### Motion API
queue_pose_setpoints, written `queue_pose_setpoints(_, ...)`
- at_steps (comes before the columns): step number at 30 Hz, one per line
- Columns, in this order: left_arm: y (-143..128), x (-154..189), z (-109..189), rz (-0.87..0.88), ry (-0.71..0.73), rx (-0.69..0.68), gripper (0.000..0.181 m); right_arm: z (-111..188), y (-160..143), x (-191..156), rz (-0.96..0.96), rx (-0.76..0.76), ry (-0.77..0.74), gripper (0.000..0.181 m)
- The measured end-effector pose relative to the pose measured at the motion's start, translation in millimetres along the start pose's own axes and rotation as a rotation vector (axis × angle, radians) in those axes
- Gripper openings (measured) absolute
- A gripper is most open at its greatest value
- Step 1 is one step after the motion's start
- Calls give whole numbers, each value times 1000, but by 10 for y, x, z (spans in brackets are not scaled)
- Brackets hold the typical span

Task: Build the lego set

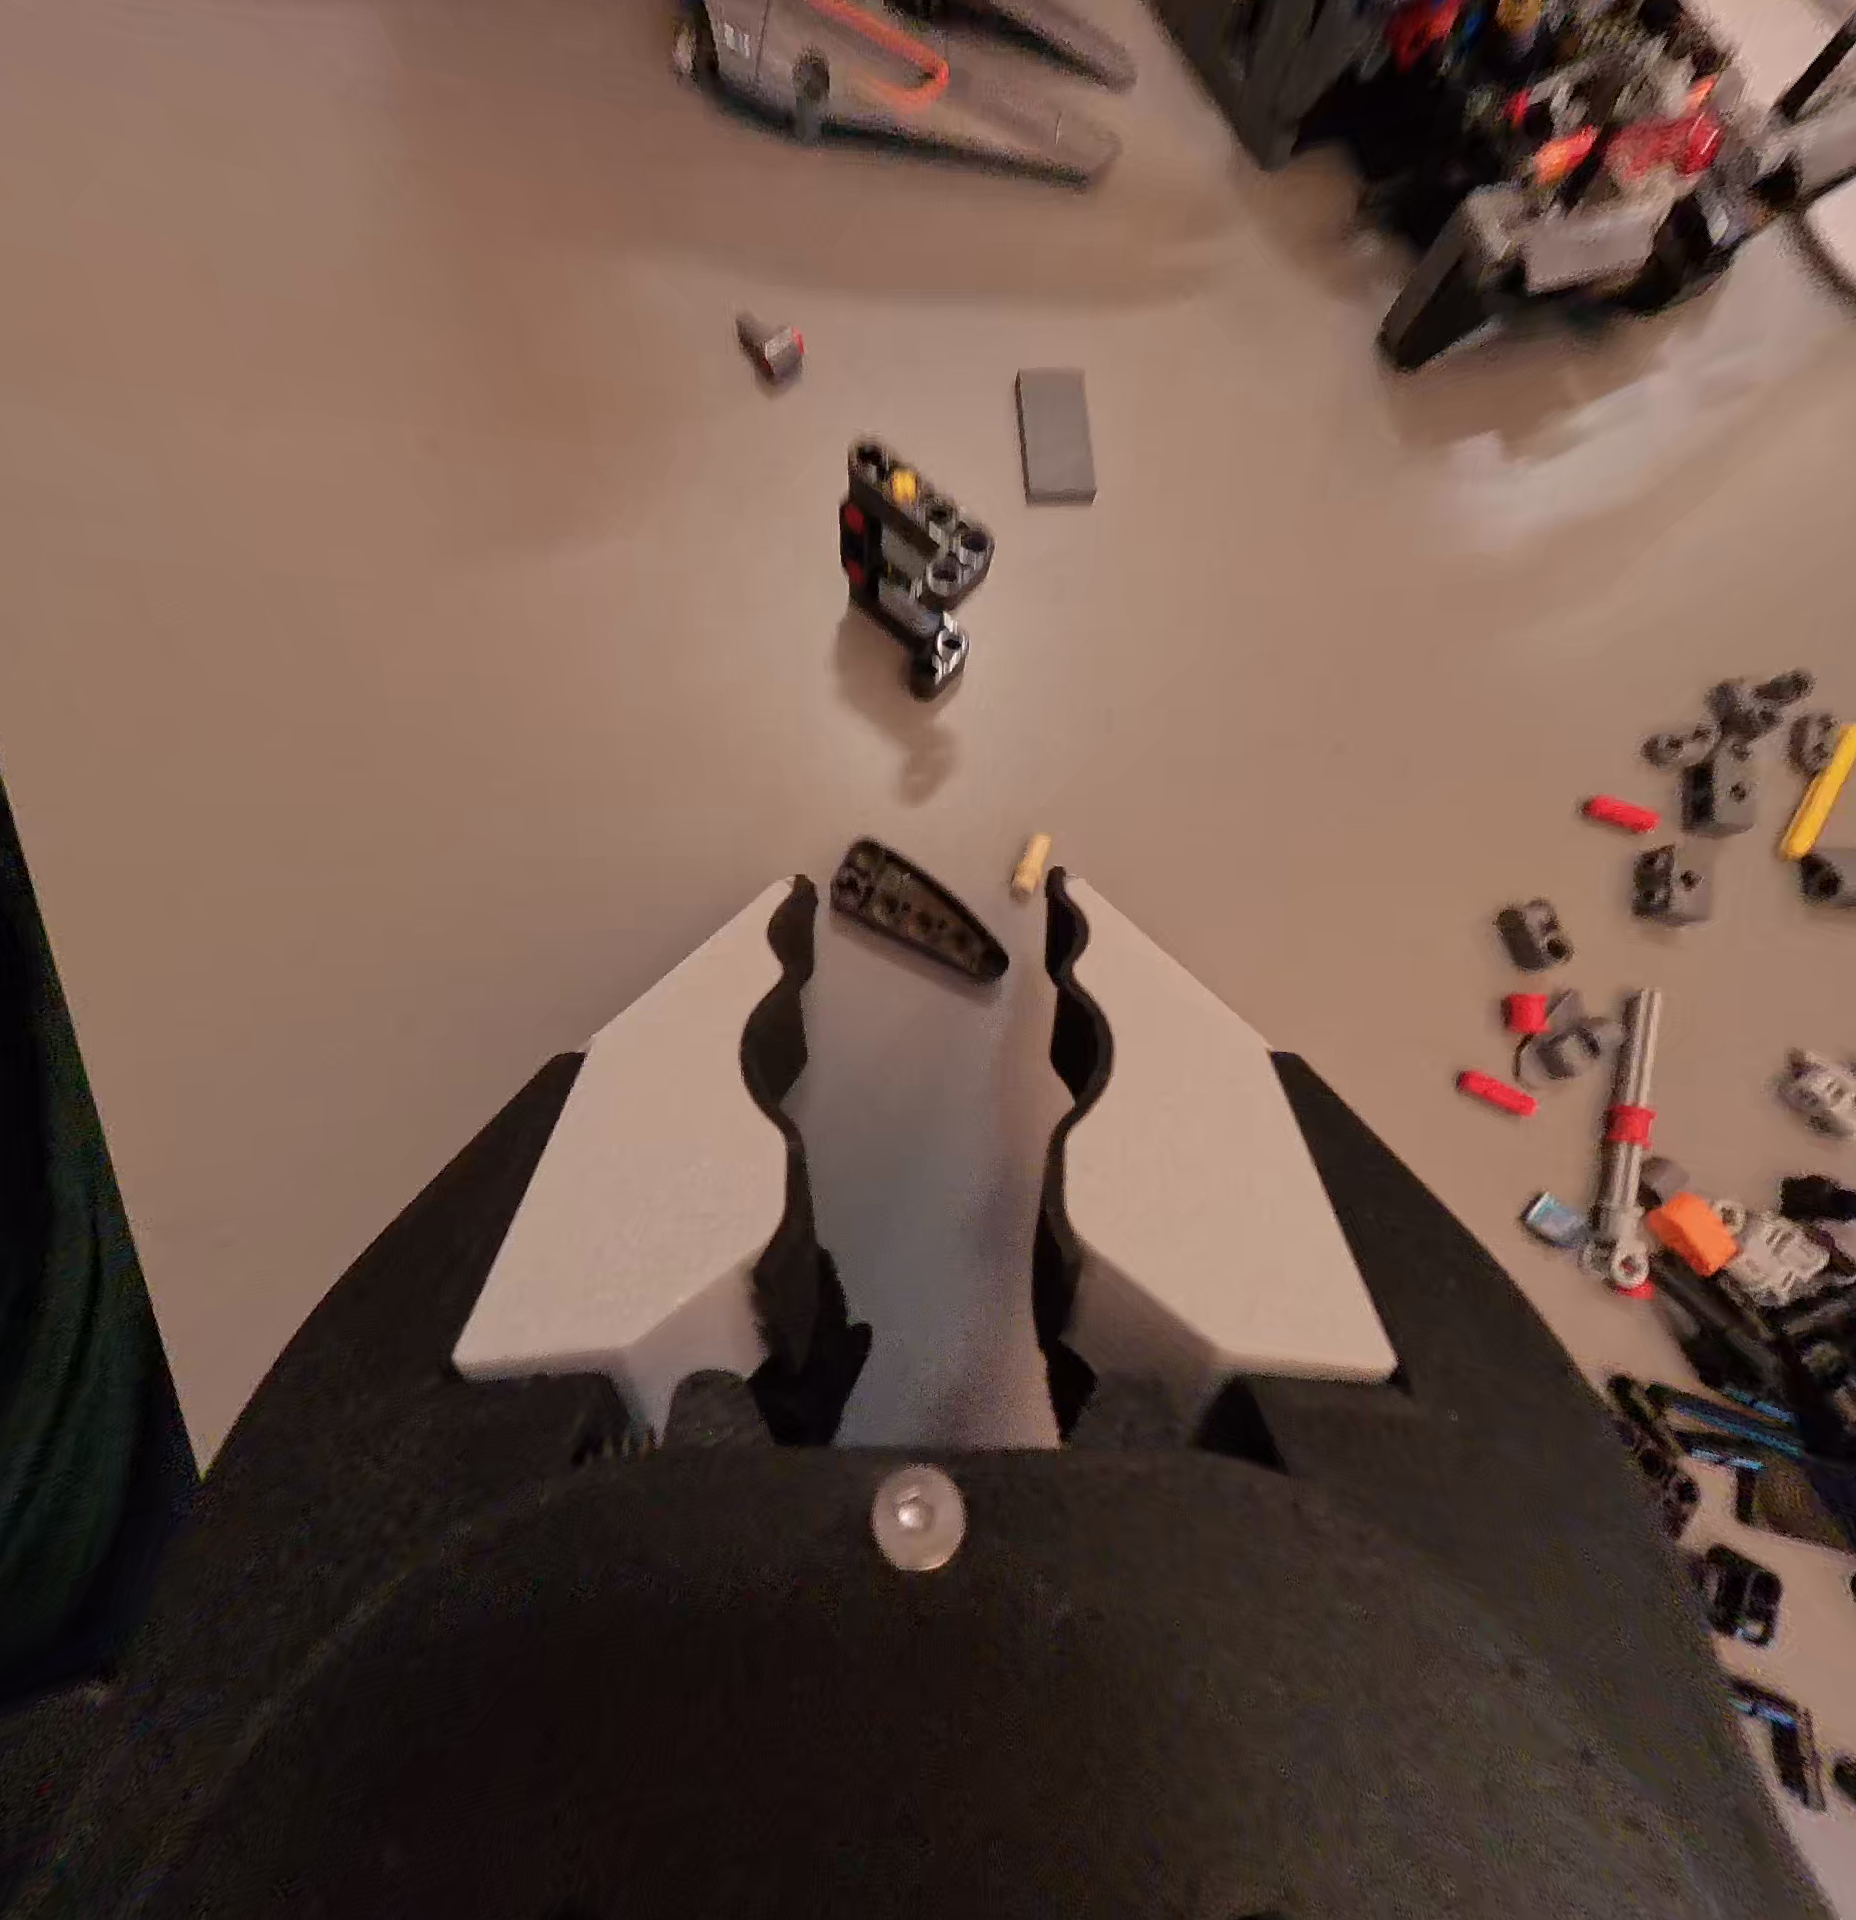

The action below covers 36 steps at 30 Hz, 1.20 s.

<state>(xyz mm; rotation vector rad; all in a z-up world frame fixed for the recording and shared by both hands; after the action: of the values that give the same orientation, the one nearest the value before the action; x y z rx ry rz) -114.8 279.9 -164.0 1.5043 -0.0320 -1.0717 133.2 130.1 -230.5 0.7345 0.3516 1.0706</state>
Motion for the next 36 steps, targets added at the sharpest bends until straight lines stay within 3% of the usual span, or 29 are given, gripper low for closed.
queue_pose_setpoints(4, 8, 20, -11, 5, -13, 5, 29, -58, 331, -27, 54, 103, 8, 51)
queue_pose_setpoints(8, 15, 77, -30, -10, -35, 6, 29, -310, 486, -14, 142, 52, 18, 50)
queue_pose_setpoints(13, 43, 98, -20, -23, -41, 12, 28, -443, 553, -12, 194, 38, 64, 8)
queue_pose_setpoints(17, 50, 105, -25, -19, -48, 14, 28, -399, 612, 29, 218, 57, 22, 7)
queue_pose_setpoints(25, 42, 128, -42, -26, -57, 4, 28, -539, 574, 64, 458, -104, -290, 7)
queue_pose_setpoints(32, 38, 137, -47, -21, -63, 0, 28, -628, 521, -253, 524, -133, -264, 14)
queue_pose_setpoints(36, 51, 142, -41, -18, -66, 3, 28, -448, 569, -340, 410, -55, -192, 24)
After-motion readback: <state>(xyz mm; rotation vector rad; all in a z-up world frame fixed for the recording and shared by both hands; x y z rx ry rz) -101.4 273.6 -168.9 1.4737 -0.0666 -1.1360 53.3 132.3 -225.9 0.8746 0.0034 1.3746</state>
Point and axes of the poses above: each gripper's, where its closed fingertips meet, z back along the fingers, y out of its top, x = y × z across the jaws, the point moved 7 cm from there along z, back along the fingers, and after that the axes turned 1 degree about -z, right-handed, at the moved point
